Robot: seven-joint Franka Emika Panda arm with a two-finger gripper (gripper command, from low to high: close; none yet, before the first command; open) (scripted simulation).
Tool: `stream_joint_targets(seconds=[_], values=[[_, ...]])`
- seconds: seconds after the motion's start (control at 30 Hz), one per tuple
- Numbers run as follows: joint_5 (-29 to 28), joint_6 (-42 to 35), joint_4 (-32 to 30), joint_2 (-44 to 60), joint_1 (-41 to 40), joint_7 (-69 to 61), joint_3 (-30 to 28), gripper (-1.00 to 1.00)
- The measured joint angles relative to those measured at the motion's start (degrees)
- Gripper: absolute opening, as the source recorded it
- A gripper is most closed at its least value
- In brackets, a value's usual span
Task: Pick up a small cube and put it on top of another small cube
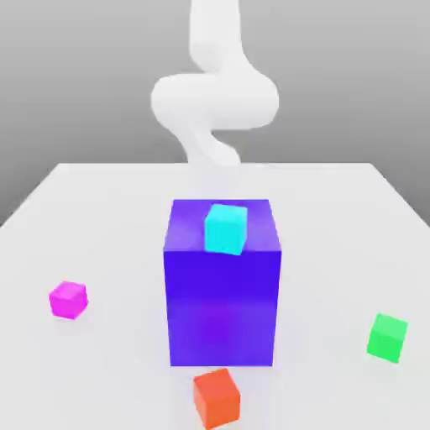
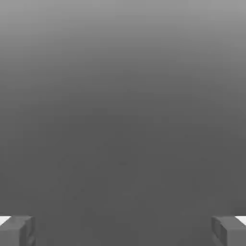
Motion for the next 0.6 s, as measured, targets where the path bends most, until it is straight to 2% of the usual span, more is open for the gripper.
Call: stream_joint_targets(seconds=[0.33, 0.6], values=[[-2.3, 13.1, -12.4, 19.3, -17.9, 25.2, -2.1, 0.0], [-2.6, 23.4, -22.2, 34.3, -29.1, 43.7, -6.9, 0.0]])
